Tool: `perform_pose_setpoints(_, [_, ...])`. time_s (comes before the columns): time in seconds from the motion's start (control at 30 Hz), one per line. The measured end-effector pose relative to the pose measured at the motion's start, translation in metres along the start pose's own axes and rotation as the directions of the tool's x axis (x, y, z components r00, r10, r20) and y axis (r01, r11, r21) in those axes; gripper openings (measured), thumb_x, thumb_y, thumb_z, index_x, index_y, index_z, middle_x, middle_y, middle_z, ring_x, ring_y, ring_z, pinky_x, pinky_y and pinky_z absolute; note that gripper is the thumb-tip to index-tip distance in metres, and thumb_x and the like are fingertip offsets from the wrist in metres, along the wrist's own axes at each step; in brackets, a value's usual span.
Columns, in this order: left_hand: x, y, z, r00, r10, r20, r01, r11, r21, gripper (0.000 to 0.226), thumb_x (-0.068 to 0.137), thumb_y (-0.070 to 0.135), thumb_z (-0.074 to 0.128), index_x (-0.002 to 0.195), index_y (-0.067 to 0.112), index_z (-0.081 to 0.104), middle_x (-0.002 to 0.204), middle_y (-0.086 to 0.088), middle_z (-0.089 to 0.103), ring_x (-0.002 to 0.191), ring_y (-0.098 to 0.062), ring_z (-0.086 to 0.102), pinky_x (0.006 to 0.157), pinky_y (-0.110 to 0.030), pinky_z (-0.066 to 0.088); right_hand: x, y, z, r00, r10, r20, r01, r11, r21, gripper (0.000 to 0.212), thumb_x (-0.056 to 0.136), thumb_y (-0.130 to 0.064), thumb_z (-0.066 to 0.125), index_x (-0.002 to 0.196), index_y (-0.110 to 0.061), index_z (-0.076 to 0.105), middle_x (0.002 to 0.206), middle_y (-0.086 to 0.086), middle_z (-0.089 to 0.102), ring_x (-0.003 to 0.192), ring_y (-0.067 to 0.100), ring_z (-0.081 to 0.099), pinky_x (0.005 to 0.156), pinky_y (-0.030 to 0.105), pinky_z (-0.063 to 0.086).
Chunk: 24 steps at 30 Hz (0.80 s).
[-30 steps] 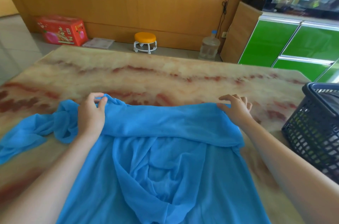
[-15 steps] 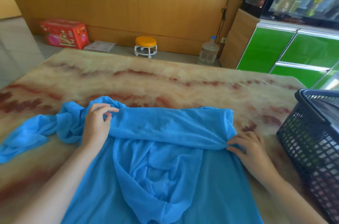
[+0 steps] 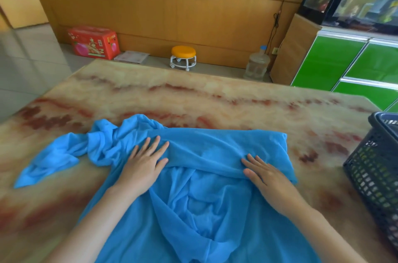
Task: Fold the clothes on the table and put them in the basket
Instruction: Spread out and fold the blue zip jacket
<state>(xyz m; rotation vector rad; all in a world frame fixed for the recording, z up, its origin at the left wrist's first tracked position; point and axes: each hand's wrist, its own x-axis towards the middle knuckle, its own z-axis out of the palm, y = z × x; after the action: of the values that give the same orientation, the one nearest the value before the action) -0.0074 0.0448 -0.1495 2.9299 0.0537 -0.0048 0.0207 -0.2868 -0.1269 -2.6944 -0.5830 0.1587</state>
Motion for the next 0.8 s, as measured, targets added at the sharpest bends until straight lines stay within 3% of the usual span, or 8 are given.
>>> perform_pose_setpoints(0.07, [0.0, -0.005, -0.001, 1.0, 0.003, 0.015, -0.003, 1.0, 0.022, 0.084, 0.071, 0.064, -0.016, 0.149, 0.035, -0.003, 0.152, 0.013, -0.018, 0.145, -0.013, -0.013, 0.116, -0.033, -0.005, 0.004, -0.007, 0.004, 0.998, 0.061, -0.001, -0.061, 0.998, -0.019, 0.068, 0.086, -0.066, 0.018, 0.146, -0.036, 0.03, 0.149, -0.023, 0.011, 0.145, 0.003, 0.009, 0.118, 0.024, 0.013])
perform_pose_setpoints(0.17, [0.001, -0.009, 0.0, 0.999, 0.016, 0.051, -0.017, 1.0, 0.013, 0.091, 0.063, 0.062, -0.02, 0.149, 0.037, -0.001, 0.154, 0.013, -0.016, 0.145, -0.013, -0.014, 0.116, -0.034, -0.006, 0.006, -0.01, 0.004, 0.994, 0.106, -0.009, -0.106, 0.994, -0.04, 0.05, 0.097, -0.05, 0.035, 0.144, -0.036, 0.035, 0.154, -0.018, 0.019, 0.145, 0.004, 0.013, 0.117, 0.027, 0.017])
perform_pose_setpoints(0.33, [-0.001, -0.006, -0.013, 1.0, 0.014, 0.028, -0.011, 0.993, -0.116, 0.051, 0.101, 0.038, 0.029, 0.15, 0.031, 0.016, 0.159, 0.005, 0.001, 0.146, -0.014, -0.009, 0.117, -0.036, -0.005, 0.006, -0.023, -0.003, 0.98, 0.197, -0.028, -0.197, 0.98, 0.016, 0.042, 0.097, -0.05, 0.039, 0.137, -0.037, 0.047, 0.152, -0.016, 0.029, 0.143, 0.003, 0.02, 0.114, 0.028, 0.024])
perform_pose_setpoints(0.47, [-0.027, -0.008, -0.028, 0.932, -0.069, -0.356, -0.078, 0.921, -0.382, 0.041, 0.091, 0.012, 0.059, 0.132, 0.017, 0.055, 0.14, -0.005, 0.048, 0.141, -0.024, 0.028, 0.114, -0.037, 0.017, 0.01, -0.033, -0.011, 0.97, 0.242, 0.001, -0.241, 0.97, -0.033, 0.044, 0.096, -0.052, 0.042, 0.135, -0.034, 0.049, 0.152, -0.014, 0.032, 0.141, 0.005, 0.028, 0.109, 0.027, 0.028])
perform_pose_setpoints(0.53, [-0.053, -0.013, -0.034, 0.886, -0.243, -0.395, -0.043, 0.806, -0.591, 0.031, 0.088, 0.003, 0.061, 0.117, 0.014, 0.066, 0.115, 0.002, 0.061, 0.122, -0.017, 0.05, 0.102, -0.02, 0.03, 0.013, -0.044, -0.015, 0.967, 0.255, 0.013, -0.253, 0.964, -0.076, 0.045, 0.096, -0.052, 0.041, 0.134, -0.031, 0.051, 0.153, -0.009, 0.033, 0.138, 0.01, 0.035, 0.109, 0.031, 0.028])
perform_pose_setpoints(0.63, [-0.078, -0.029, -0.029, 0.901, -0.323, -0.291, 0.045, 0.736, -0.676, 0.028, 0.087, 0.0, 0.06, 0.109, 0.015, 0.069, 0.111, 0.003, 0.063, 0.114, -0.004, 0.051, 0.093, -0.004, 0.028, 0.022, -0.076, -0.009, 0.975, 0.204, -0.085, -0.208, 0.977, -0.04, 0.04, 0.096, -0.047, 0.043, 0.129, -0.027, 0.056, 0.154, -0.004, 0.032, 0.136, 0.015, 0.039, 0.113, 0.034, 0.022])
perform_pose_setpoints(0.7, [-0.081, -0.046, -0.025, 0.866, -0.362, -0.345, 0.053, 0.752, -0.657, 0.029, 0.084, -0.002, 0.063, 0.109, 0.011, 0.069, 0.117, -0.004, 0.063, 0.121, -0.018, 0.051, 0.104, -0.02, 0.031, 0.03, -0.112, 0.002, 0.985, 0.092, -0.143, -0.096, 0.995, -0.023, 0.037, 0.096, -0.043, 0.047, 0.127, -0.028, 0.059, 0.152, -0.003, 0.035, 0.138, 0.017, 0.035, 0.113, 0.031, 0.02])
perform_pose_setpoints(0.8, [-0.079, -0.073, -0.032, 0.785, -0.446, -0.431, 0.102, 0.778, -0.62, 0.033, 0.079, -0.003, 0.069, 0.11, 0.007, 0.068, 0.114, -0.012, 0.065, 0.116, -0.033, 0.055, 0.104, -0.042, 0.039, 0.047, -0.172, 0.024, 0.985, -0.087, -0.147, 0.09, 0.996, 0.016, 0.032, 0.095, -0.039, 0.052, 0.124, -0.028, 0.062, 0.145, -0.006, 0.044, 0.138, 0.017, 0.033, 0.112, 0.029, 0.021])
